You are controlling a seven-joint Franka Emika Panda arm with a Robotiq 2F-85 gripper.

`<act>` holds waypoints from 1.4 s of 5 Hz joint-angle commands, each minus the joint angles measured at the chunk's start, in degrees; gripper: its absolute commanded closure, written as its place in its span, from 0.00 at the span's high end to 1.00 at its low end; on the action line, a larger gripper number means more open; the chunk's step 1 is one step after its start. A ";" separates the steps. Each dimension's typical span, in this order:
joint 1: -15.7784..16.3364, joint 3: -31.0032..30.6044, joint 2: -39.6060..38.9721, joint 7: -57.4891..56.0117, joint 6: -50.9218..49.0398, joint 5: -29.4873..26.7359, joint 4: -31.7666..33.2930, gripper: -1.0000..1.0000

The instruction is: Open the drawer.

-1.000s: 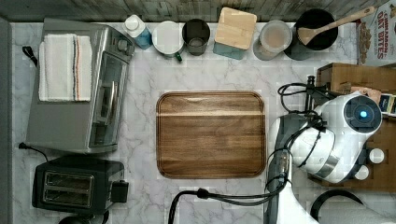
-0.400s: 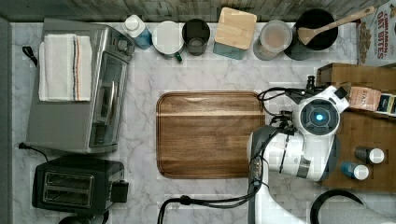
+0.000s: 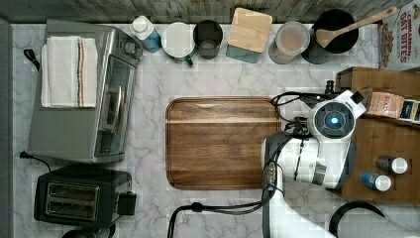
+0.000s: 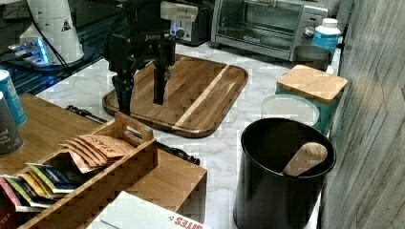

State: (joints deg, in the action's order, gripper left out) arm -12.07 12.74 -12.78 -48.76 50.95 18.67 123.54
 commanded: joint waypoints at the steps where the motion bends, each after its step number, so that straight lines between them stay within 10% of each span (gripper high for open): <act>1: -1.94 0.84 -3.07 4.04 2.57 -4.05 -4.47 1.00; 7: -6.39 -2.12 -11.38 -6.86 3.79 -13.38 -7.93 1.00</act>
State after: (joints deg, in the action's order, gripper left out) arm -16.86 11.51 -22.30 -50.97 55.45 7.73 121.87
